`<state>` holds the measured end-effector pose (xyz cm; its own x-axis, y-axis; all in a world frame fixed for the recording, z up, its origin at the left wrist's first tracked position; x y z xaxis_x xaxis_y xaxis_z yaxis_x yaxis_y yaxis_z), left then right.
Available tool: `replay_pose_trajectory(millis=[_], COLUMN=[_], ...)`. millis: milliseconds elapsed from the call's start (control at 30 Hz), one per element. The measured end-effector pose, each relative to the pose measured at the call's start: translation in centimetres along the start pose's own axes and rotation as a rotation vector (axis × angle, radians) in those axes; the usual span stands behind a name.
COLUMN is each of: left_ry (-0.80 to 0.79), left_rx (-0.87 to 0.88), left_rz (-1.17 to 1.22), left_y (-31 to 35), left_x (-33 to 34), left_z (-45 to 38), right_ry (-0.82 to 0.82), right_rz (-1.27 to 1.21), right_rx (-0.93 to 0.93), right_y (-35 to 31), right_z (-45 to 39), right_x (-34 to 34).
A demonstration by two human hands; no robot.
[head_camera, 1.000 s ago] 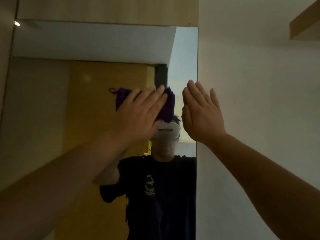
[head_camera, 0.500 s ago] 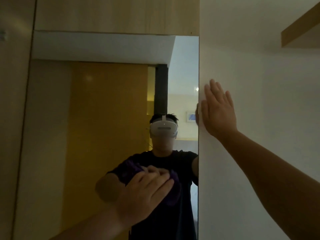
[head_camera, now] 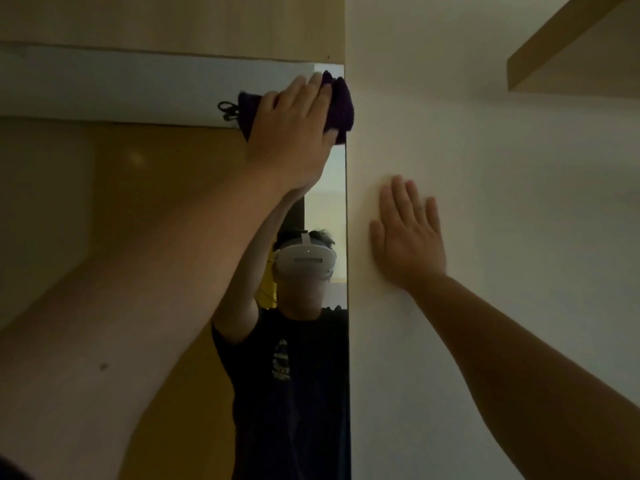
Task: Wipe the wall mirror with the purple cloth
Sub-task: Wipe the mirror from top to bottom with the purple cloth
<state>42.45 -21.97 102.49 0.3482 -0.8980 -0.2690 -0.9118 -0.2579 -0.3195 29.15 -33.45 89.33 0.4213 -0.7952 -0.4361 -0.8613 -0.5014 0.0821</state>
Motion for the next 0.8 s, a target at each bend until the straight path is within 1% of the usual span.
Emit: replay_pose_trajectory(millis=[67,167,333,500,600,733,800], left_ry=[0.012,0.001,-0.132,-0.194,-0.139,-0.004,0.027], left_rx=[0.076,0.178,0.302,0.425,0.459,0.484,0.495], left_rz=[-0.033,-0.047,-0.049,-0.073,-0.056,0.05,0.088], left_y=[1.7,4.0,7.0,8.9,8.8,8.3,7.4], left_x=[1.1,2.8,6.3,8.7,8.7,7.1,6.2], left_z=[3.0,9.0,19.1,28.1,30.0,29.9,30.0], right_ry=[0.002,0.057,0.135,0.097,0.089,0.108,0.104], right_rz=[-0.02,-0.083,-0.127,-0.152,-0.193,-0.248,-0.256], right_rx=[-0.011,-0.037,-0.018,0.0,0.01,-0.02,-0.043], right_y=[0.1,0.2,0.2,-0.9,-1.5,-3.0,-4.2], right_z=[0.0,0.3,1.1,2.6,3.8,5.2,5.8], right_x=[-0.1,-0.9,-2.5,-2.9,-3.1,-3.9,-4.2])
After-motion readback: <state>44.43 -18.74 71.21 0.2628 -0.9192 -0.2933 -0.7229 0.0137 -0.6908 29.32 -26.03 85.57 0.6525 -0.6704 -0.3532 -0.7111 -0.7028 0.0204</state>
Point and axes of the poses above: each hand's wrist, its own z-axis away from the middle knuckle, its own x-axis out of the palm, y = z × x, the point moved 8 cm from there along -z, towards the middle knuckle, and after that the axes turned 9 degrees about -y, right-handed, at the moved point
